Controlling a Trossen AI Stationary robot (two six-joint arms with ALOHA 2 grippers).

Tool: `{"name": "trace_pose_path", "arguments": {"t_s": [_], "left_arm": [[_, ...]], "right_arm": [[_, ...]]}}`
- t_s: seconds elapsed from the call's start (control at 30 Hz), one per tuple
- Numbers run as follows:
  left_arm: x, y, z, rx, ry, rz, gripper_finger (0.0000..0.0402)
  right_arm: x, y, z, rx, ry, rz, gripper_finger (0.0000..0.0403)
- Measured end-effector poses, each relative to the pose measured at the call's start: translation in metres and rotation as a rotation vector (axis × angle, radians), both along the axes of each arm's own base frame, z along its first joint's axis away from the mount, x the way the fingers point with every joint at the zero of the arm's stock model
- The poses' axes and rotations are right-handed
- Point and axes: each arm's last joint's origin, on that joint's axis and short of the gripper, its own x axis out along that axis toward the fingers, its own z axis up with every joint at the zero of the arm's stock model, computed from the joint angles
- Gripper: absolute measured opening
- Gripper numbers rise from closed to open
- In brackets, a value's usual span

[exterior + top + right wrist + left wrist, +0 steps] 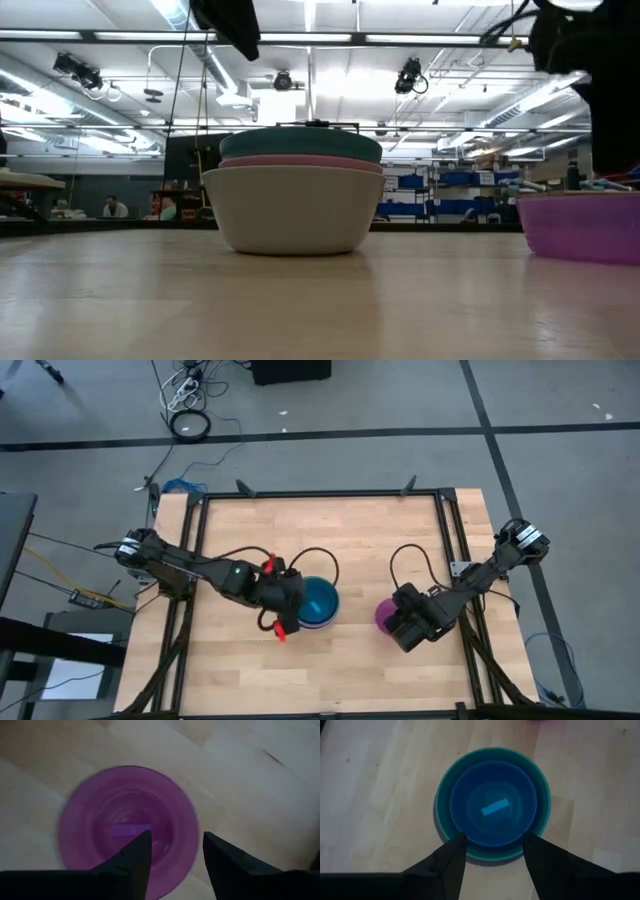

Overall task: Nest bowls inside each other
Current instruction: Stack the violet bowl on top of the baby blue bowl

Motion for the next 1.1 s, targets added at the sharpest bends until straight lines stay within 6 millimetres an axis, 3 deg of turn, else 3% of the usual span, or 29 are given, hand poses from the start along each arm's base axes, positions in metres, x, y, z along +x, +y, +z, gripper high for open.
{"name": "trace_pose_path", "arguments": {"t_s": [0.5, 0.63, 0.83, 0.97, 1.1], "left_arm": [[-0.002, -0.007, 0.001, 0.071, -0.032, 0.023, 0.0202], [-0.002, -0.007, 0.001, 0.084, -0.036, 0.029, 0.0202], [-0.003, -0.006, 0.001, 0.086, -0.033, 0.030, 0.0202], [-0.002, -0.006, 0.001, 0.095, -0.036, 0.033, 0.0202], [-0.002, -0.006, 0.001, 0.103, -0.038, 0.036, 0.0202]], "right_arm": [[-0.017, -0.015, -0.061, 0.045, -0.027, -0.079, 0.0161], [-0.019, -0.021, -0.072, 0.054, -0.056, -0.090, 0.0140], [-0.018, -0.021, -0.068, 0.042, -0.037, -0.028, 0.0018], [-0.014, -0.018, -0.051, 0.021, -0.039, -0.008, 0.0005], [-0.001, -0.014, -0.021, -0.012, -0.074, 0.021, 0.0001]]}}
